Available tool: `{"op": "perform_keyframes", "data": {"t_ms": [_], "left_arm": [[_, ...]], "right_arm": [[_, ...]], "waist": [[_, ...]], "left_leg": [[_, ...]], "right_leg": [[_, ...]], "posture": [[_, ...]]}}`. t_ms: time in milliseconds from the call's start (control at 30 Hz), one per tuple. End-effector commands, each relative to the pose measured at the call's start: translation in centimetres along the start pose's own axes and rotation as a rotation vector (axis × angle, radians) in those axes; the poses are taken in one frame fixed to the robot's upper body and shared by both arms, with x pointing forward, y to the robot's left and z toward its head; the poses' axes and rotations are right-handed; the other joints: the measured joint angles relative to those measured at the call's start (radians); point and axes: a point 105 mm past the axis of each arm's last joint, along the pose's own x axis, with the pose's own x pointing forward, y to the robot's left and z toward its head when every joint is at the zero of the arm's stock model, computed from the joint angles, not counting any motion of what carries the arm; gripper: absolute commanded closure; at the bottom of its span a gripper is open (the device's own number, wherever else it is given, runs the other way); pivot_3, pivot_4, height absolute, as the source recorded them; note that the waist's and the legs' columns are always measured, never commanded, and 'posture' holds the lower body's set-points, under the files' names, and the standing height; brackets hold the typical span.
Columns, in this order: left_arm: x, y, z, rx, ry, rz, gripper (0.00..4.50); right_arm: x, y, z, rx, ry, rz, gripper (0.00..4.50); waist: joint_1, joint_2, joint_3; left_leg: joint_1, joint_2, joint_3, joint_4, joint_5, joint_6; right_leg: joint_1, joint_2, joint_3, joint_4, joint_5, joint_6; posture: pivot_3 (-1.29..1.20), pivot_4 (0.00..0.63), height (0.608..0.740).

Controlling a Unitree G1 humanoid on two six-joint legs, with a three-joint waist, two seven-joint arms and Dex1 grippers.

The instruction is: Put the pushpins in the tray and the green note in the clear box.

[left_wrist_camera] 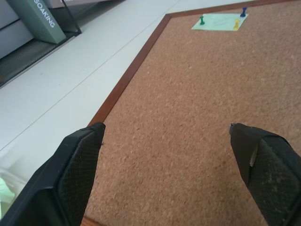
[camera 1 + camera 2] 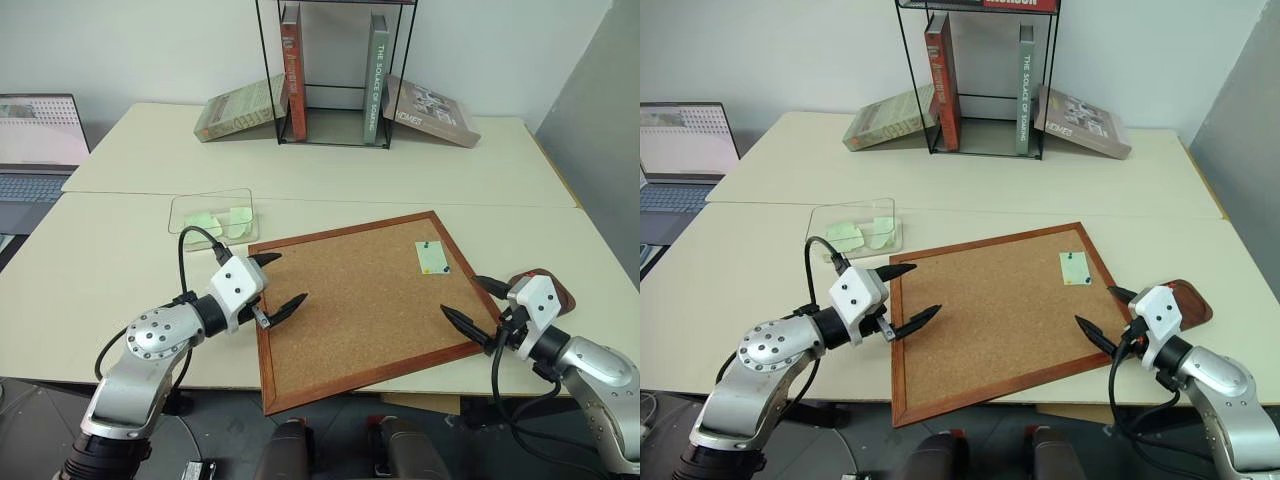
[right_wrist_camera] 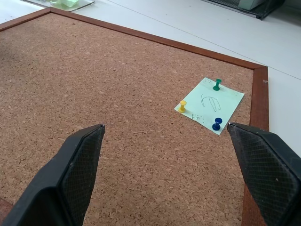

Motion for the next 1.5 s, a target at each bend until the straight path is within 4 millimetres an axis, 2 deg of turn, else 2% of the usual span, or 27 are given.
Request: {"op": "perform_keyframes", "data": {"t_ms": [33,267,533,867,1000,1233,1500], "left_arm": [[-0.4,0.3,1.1,0.036,-0.040,0.015,0.00],[-0.5,0.0,0.8,0.035,-0.003,-0.006,0.00],[-0.5,-0.9,0.9,-0.015,0.024,-0.089,0.00],[1.3,-1.5,2.0,-0.009,-0.017,-0.154,0.00],[2.7,-1.9,2.5,-0.007,-0.039,-0.194,0.61],[5.2,-2.8,2.9,0.014,-0.055,-0.238,2.09],[7.6,-3.9,2.3,0.009,-0.048,-0.295,3.61]], "right_arm": [[0.3,0.3,1.8,-0.027,-0.042,0.015,0.08],[0.5,0.5,2.7,-0.025,-0.042,0.021,0.08],[0.6,0.5,2.4,-0.020,-0.040,0.030,0.08],[0.5,0.5,2.0,-0.018,-0.059,0.029,0.08],[0.1,0.3,1.2,-0.015,-0.055,0.017,0.00],[-0.1,0.2,0.1,-0.009,-0.049,-0.003,0.00],[0.3,0.0,0.2,-0.015,-0.063,-0.015,0.00]], "waist": [[0.000,0.000,0.000],[0.000,0.000,0.000],[0.000,0.000,0.000],[0.000,0.000,0.000],[0.000,0.000,0.000],[0.001,0.000,0.000],[0.000,0.000,0.000]], "left_leg": [[0.000,0.000,0.000,0.000,0.000,0.000],[0.000,0.000,0.000,0.000,0.000,0.000],[0.000,0.000,0.000,0.000,0.000,0.000],[0.000,-0.001,-0.001,0.000,0.000,0.000],[0.000,-0.001,-0.001,0.000,0.000,0.000],[0.000,-0.001,-0.001,0.001,0.000,0.000],[0.000,-0.001,-0.001,0.001,0.000,0.000]], "right_leg": [[0.000,0.000,0.000,0.000,0.000,0.000],[0.000,0.000,0.000,0.000,0.000,0.000],[0.000,0.000,0.000,-0.001,0.000,0.000],[0.001,0.001,0.000,-0.001,0.001,0.001],[0.001,0.001,0.000,-0.002,0.003,0.005],[0.002,0.001,0.000,-0.002,0.003,0.006],[0.002,0.002,0.000,-0.002,0.004,0.006]], "posture": [[0.00,0.150,0.740],[0.00,0.150,0.740],[0.00,0.150,0.740],[0.00,0.150,0.740],[0.00,0.150,0.740],[0.00,0.150,0.740],[0.00,0.150,0.740]]}}
